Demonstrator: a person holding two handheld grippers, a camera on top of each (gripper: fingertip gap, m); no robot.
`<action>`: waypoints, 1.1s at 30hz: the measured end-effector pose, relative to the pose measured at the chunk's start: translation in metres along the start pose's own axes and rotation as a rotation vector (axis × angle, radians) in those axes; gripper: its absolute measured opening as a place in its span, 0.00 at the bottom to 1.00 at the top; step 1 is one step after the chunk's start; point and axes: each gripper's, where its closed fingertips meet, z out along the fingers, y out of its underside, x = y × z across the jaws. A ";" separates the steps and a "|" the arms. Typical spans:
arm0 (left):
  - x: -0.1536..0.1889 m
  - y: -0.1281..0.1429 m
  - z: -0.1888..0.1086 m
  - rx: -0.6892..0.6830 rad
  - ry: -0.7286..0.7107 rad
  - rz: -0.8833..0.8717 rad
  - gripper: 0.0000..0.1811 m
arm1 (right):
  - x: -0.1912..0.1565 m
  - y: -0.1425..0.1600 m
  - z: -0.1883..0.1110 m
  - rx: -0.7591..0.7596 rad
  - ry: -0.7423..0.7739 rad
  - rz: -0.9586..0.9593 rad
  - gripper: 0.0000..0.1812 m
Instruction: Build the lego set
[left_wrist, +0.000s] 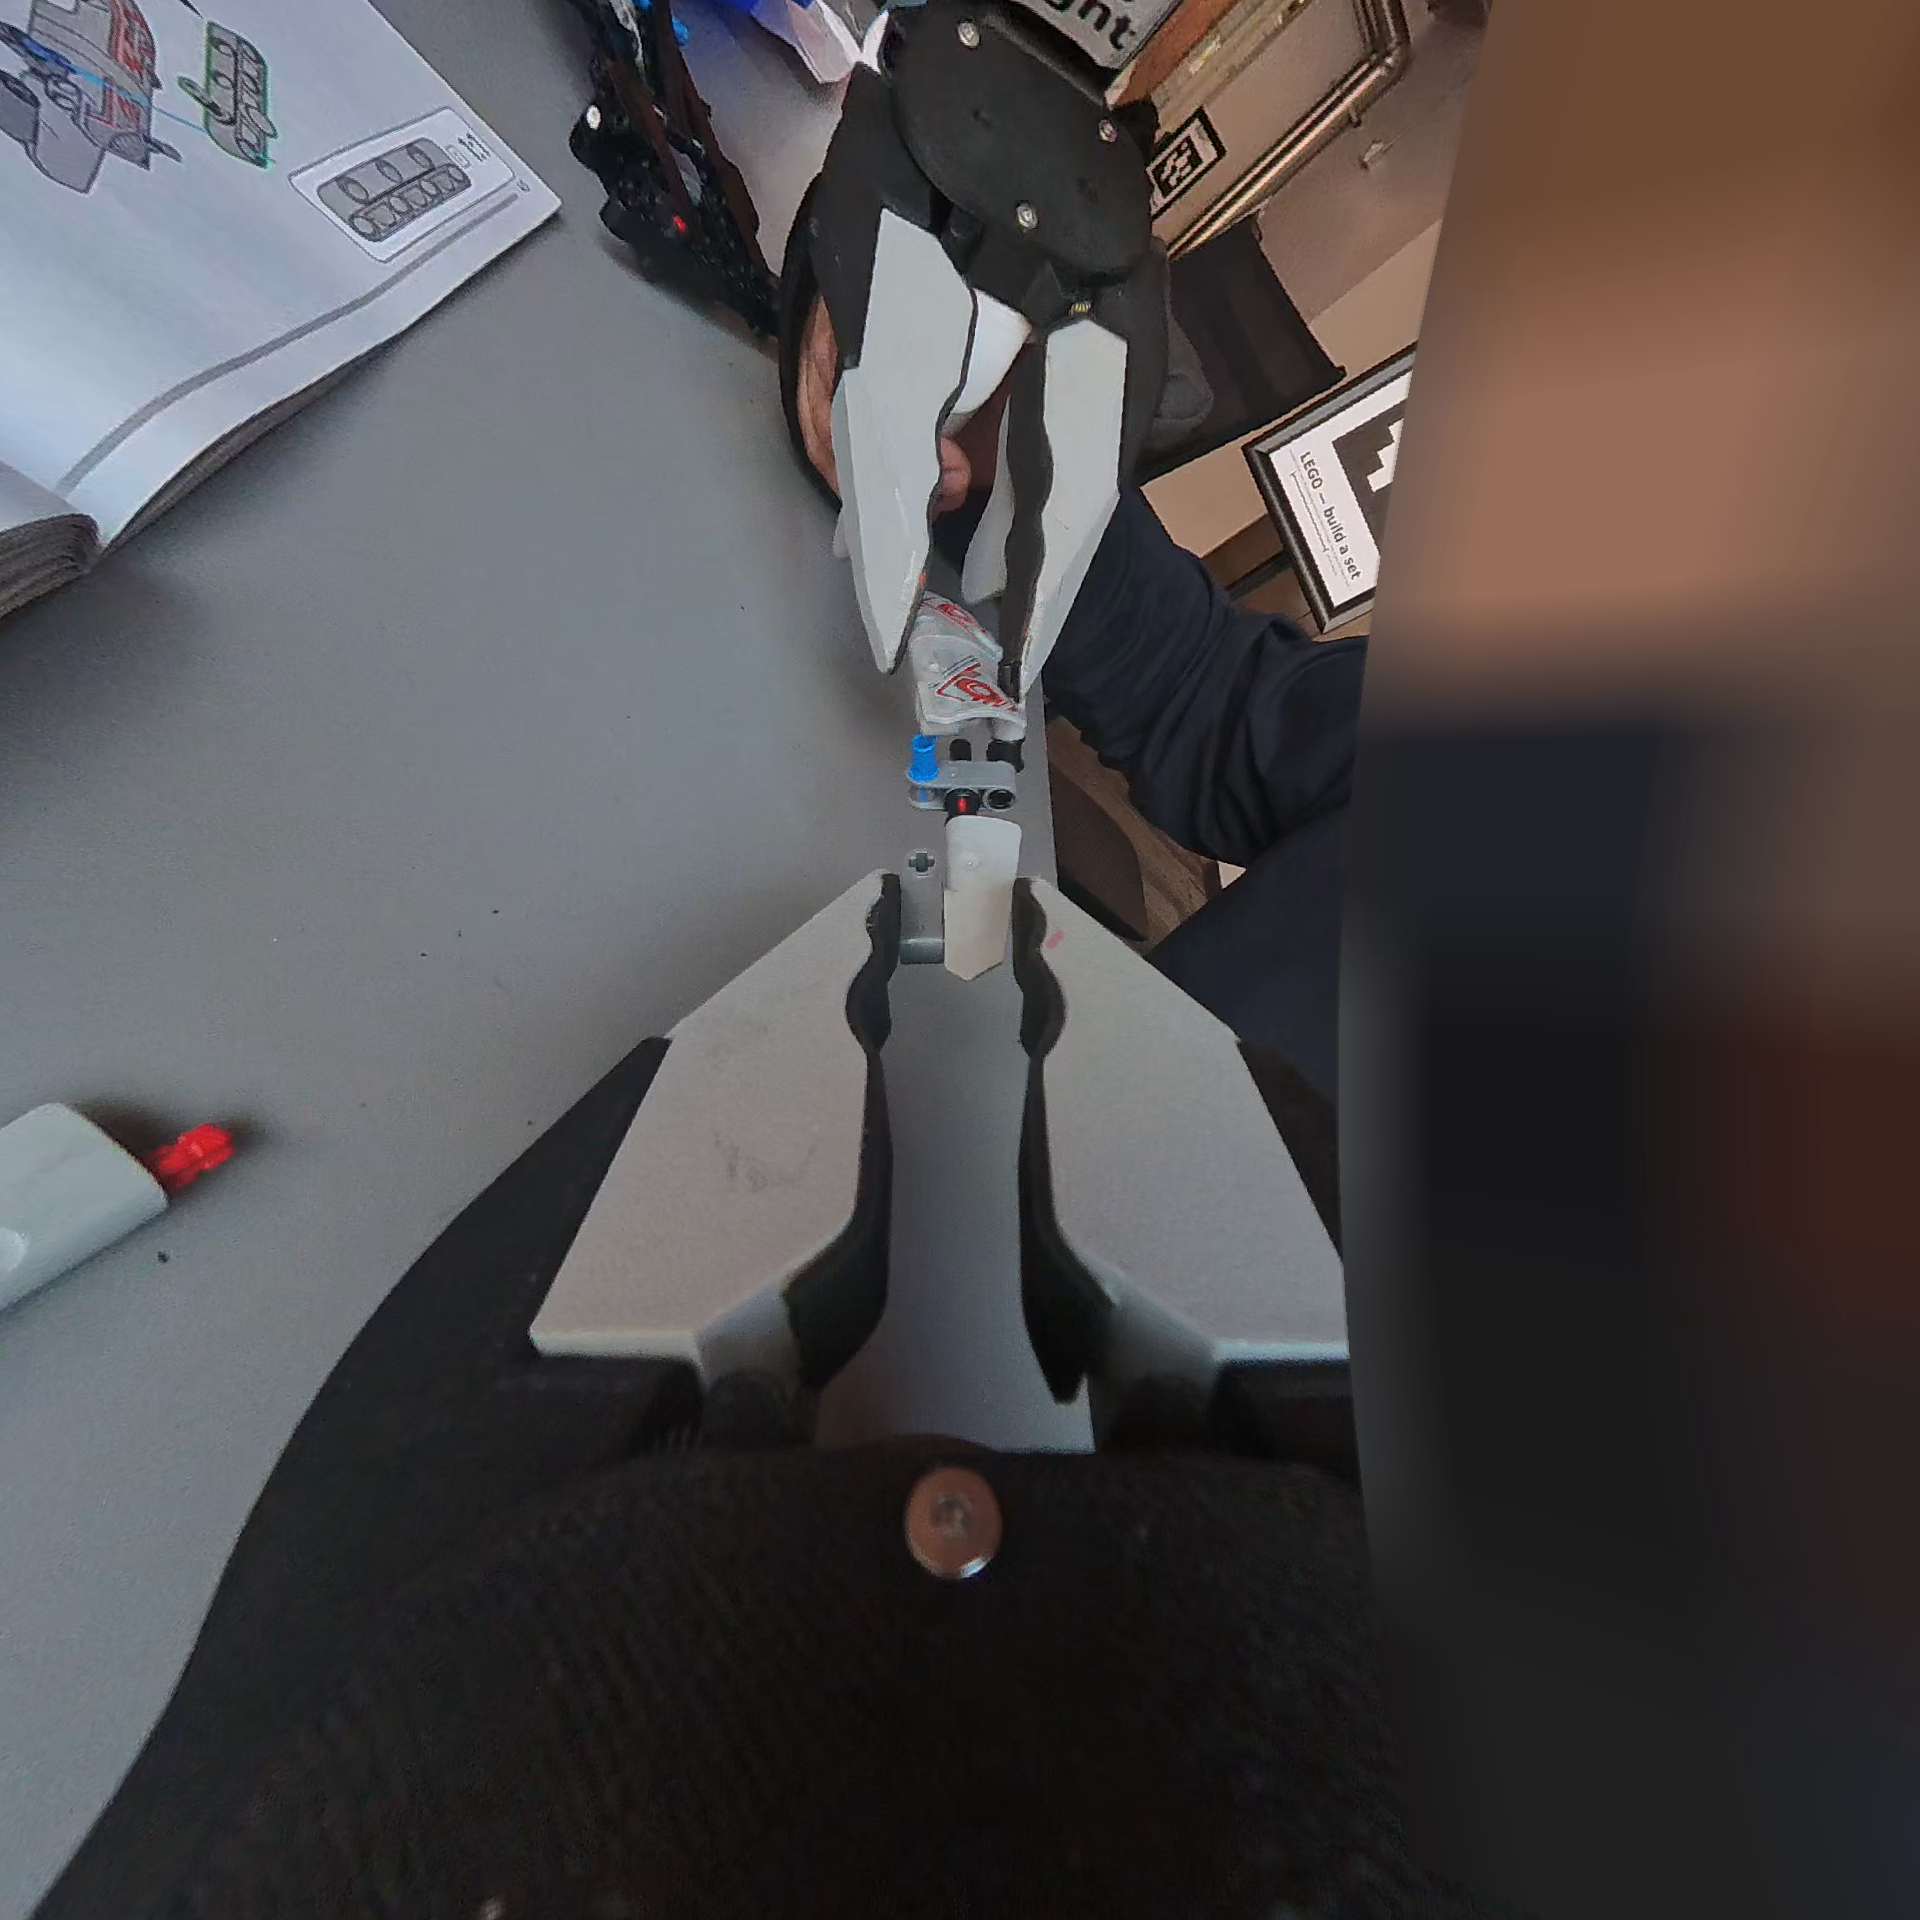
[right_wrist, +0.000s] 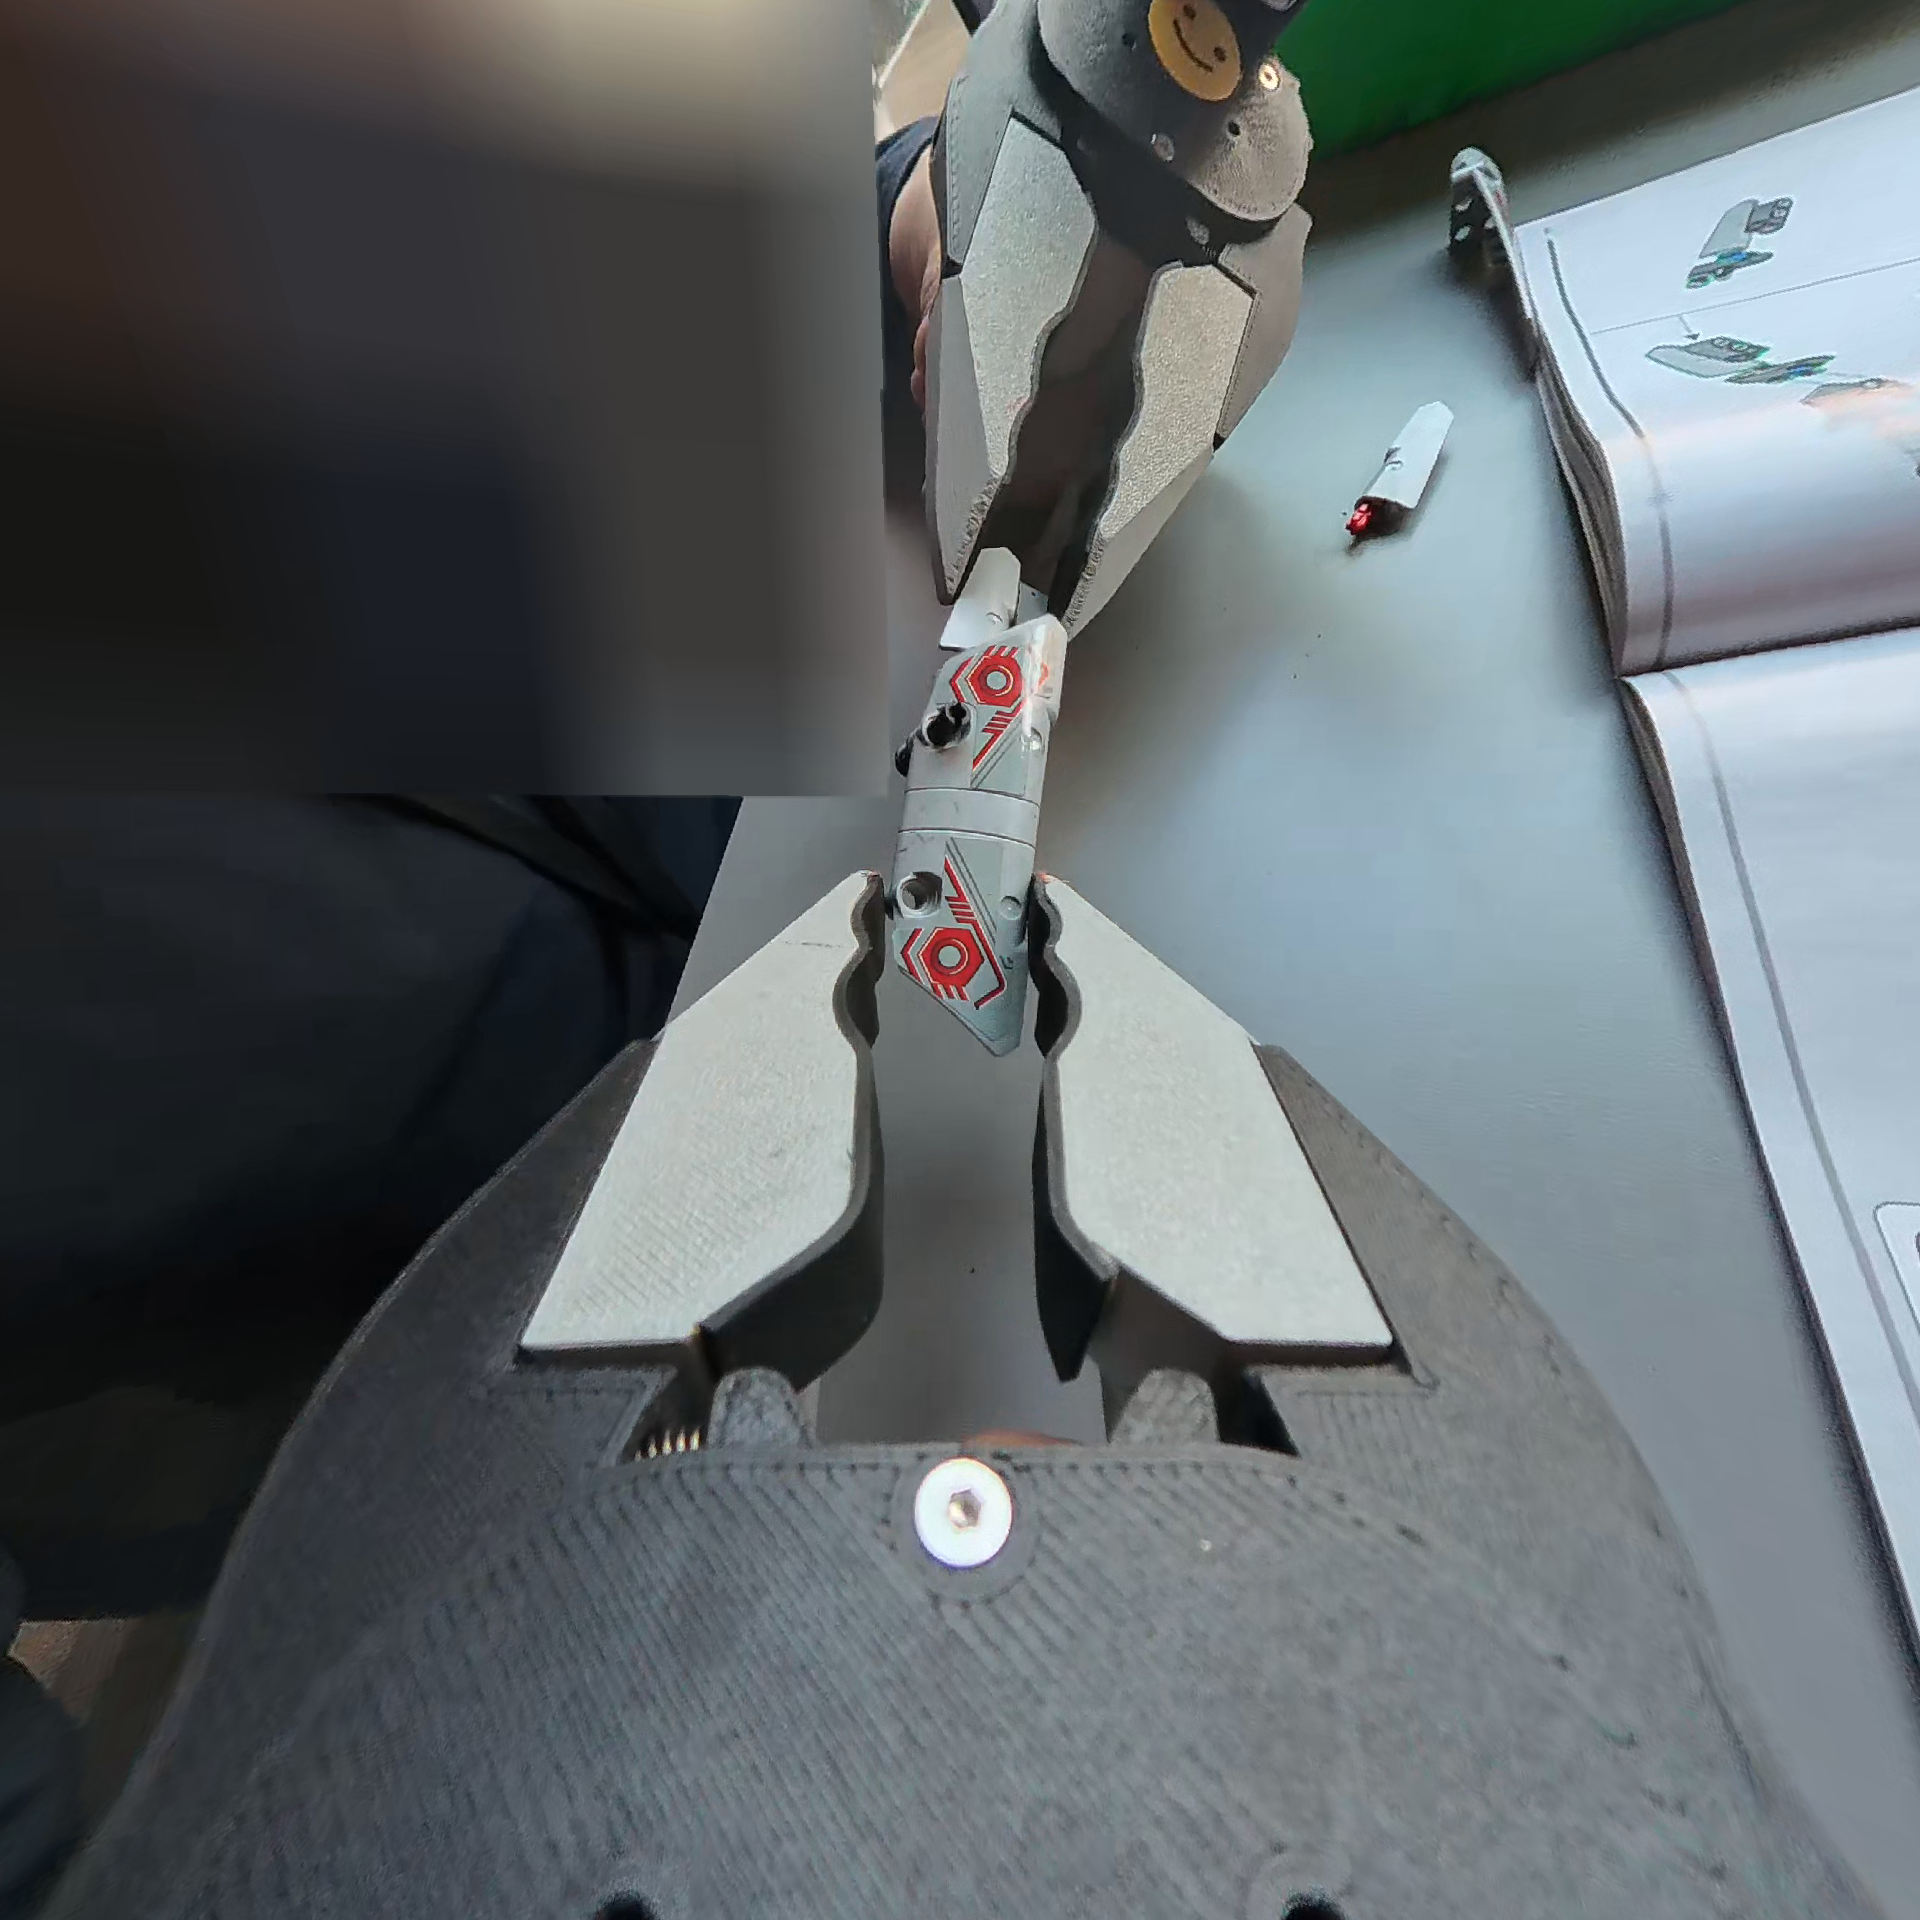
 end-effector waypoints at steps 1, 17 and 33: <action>0.000 0.000 0.000 -0.001 -0.002 0.001 0.10 | 0.000 0.000 0.000 0.003 -0.002 0.001 0.13; -0.003 0.004 0.000 -0.028 -0.039 0.046 0.10 | 0.002 -0.002 -0.002 0.018 0.007 0.007 0.13; 0.007 -0.006 -0.003 0.041 0.037 0.014 0.10 | -0.016 -0.015 -0.010 0.127 -0.142 0.026 0.13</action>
